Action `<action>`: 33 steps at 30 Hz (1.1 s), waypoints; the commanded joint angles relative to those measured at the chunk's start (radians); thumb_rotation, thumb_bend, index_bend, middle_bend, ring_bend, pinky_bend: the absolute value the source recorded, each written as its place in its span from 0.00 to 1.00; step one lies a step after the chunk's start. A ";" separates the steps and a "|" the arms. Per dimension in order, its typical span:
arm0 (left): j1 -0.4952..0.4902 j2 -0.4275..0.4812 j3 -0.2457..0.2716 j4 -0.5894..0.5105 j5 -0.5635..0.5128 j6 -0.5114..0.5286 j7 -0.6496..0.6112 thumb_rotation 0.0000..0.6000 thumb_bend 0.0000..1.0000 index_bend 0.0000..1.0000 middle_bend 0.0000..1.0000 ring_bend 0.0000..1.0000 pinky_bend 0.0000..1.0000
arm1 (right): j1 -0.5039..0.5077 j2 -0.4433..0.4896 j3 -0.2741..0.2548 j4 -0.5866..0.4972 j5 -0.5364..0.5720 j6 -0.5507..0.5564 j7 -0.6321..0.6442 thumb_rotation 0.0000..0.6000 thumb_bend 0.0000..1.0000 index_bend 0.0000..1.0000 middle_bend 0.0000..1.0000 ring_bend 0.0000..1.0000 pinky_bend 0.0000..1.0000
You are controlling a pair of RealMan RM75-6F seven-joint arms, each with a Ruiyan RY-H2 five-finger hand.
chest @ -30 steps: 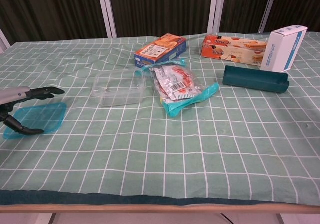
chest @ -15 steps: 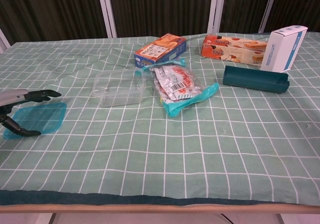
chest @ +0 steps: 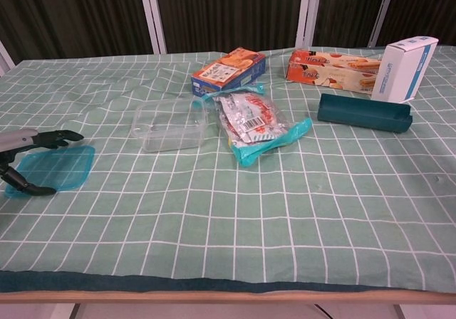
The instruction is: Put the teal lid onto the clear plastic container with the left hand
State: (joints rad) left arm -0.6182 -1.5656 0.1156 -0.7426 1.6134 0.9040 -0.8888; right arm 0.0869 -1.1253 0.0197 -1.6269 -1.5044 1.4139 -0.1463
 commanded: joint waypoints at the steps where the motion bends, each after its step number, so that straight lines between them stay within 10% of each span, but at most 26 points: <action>1: -0.006 0.003 0.009 0.001 0.001 -0.021 -0.014 1.00 0.21 0.00 0.00 0.00 0.00 | 0.000 0.000 0.000 0.000 0.000 0.001 0.000 1.00 0.16 0.00 0.00 0.00 0.00; 12: -0.012 -0.003 0.015 0.018 -0.008 -0.047 -0.022 1.00 0.21 0.00 0.02 0.02 0.00 | 0.001 -0.001 -0.001 0.000 -0.002 0.000 -0.002 1.00 0.16 0.00 0.00 0.00 0.00; 21: -0.013 -0.001 0.021 0.018 -0.010 -0.059 -0.019 1.00 0.22 0.00 0.24 0.27 0.08 | 0.002 -0.002 -0.001 0.000 -0.001 -0.002 -0.005 1.00 0.16 0.00 0.00 0.00 0.00; 33: 0.013 0.098 0.015 -0.130 0.002 0.053 0.095 1.00 0.24 0.00 0.27 0.50 0.28 | 0.001 -0.001 -0.004 -0.001 -0.007 0.002 0.000 1.00 0.16 0.00 0.00 0.00 0.00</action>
State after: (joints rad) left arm -0.6130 -1.4971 0.1346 -0.8347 1.6115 0.9279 -0.8264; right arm 0.0876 -1.1266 0.0159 -1.6277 -1.5116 1.4155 -0.1465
